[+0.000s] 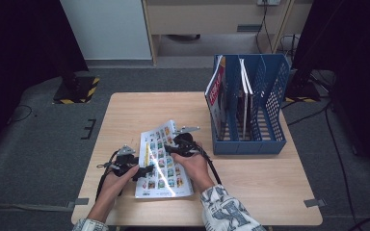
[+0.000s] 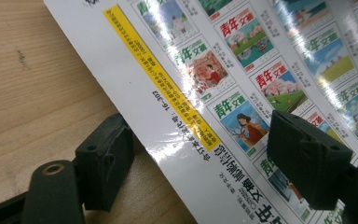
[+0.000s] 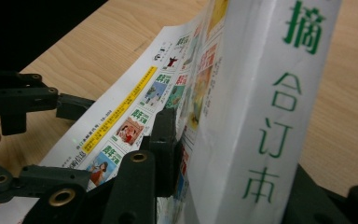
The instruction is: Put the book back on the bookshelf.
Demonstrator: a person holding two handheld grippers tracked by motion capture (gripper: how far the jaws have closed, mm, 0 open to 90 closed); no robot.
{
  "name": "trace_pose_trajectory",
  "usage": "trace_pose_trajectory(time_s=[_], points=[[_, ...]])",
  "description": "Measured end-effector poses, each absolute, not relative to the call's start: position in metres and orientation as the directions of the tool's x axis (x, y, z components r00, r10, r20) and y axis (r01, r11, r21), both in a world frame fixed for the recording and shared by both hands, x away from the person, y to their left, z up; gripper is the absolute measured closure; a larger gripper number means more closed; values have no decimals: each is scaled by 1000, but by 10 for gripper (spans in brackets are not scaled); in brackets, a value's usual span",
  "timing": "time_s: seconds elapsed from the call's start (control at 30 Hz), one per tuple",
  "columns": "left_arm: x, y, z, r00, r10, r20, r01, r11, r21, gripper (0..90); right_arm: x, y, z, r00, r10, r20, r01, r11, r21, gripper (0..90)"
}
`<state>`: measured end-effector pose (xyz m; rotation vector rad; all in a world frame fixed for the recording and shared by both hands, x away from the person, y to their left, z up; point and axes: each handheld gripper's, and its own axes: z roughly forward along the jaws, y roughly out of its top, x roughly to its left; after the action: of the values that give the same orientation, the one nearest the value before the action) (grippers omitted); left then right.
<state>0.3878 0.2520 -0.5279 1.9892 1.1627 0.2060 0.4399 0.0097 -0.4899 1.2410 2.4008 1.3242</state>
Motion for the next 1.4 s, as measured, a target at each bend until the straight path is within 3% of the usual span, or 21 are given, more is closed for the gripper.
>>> trace_pose_trajectory(time_s=[0.47,0.63,1.0,1.23,1.4], points=[[390,249,-528,586,769,-254,641,-249,727,113,423,8,-463,-753,651,101,404,335,851,705],[391,246,-528,606,740,-290,642,-241,728,127,419,6,-454,-770,635,64,334,315,888,712],[392,245,-529,627,692,-358,655,-219,723,272,415,4,-441,-793,608,41,253,268,930,722],[395,257,-521,566,707,-424,691,-126,712,537,415,1,-442,-799,601,36,229,249,941,727],[394,258,-516,571,712,-409,682,-135,719,602,416,-2,-443,-803,594,45,228,236,945,730]])
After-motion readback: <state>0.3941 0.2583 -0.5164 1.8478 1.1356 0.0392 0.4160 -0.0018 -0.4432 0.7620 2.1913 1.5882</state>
